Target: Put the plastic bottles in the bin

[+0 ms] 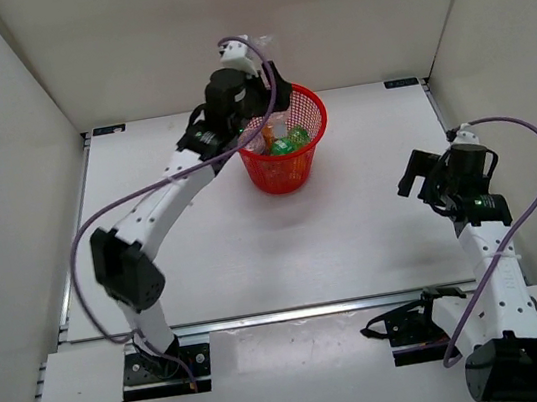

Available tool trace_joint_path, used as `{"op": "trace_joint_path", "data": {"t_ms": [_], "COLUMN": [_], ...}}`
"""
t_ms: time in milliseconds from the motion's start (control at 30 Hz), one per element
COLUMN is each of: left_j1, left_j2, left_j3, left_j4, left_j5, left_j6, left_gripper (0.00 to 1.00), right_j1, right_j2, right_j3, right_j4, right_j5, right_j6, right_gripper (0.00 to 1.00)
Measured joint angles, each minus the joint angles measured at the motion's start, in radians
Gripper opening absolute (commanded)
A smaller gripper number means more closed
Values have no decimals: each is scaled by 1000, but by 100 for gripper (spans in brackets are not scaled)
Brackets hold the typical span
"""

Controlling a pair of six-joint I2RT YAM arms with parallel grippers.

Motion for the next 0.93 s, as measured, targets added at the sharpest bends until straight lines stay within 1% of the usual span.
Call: {"op": "trace_joint_path", "data": {"t_ms": [33, 100, 167, 233, 300, 367, 433, 533, 567, 633, 733, 800, 867, 933], "left_j1": [0, 0, 0, -3, -8, -15, -18, -5, 16, 82, 206, 270, 307, 317], "left_j2": [60, 163, 240, 265, 256, 213, 103, -219, -363, -630, -922, -1041, -1099, -1136], "left_j3": [32, 82, 110, 111, 111, 106, 32, -246, -365, -568, -782, -893, -967, -1011], "left_j4": [-3, -26, -53, -79, -108, -126, -124, -125, -132, -179, -296, -391, -481, -564], "left_j5": [0, -2, 3, 6, 2, -6, -15, -28, -39, -77, -146, -161, -177, -192], "left_j6": [0, -5, -15, -16, -8, 5, 15, -3, -18, -52, -87, -102, -114, -128], "left_gripper": [87, 99, 99, 98, 99, 99, 99, 98, 99, 99, 99, 99, 98, 99], "right_j1": [-5, -14, -16, -11, -1, 6, 7, 7, 7, 10, 18, 27, 40, 58], "right_j2": [-2, -4, -6, -10, -13, -13, -14, -27, -36, -72, -123, -134, -138, -138], "right_j3": [-2, -2, -2, -2, 0, 9, 18, 20, 18, 4, -24, -39, -48, -54], "right_j4": [-5, -10, -11, -12, -23, -50, -74, -98, -107, -113, -121, -131, -134, -135], "right_j5": [0, 4, 10, 21, 34, 40, 44, 49, 50, 48, 49, 50, 47, 33], "right_j6": [0, 0, -1, -4, -8, -14, -24, -27, -27, -27, -27, -27, -27, -27], "right_gripper": [99, 99, 99, 99, 100, 99, 99, 99, 99, 99, 99, 99, 99, 99]}}
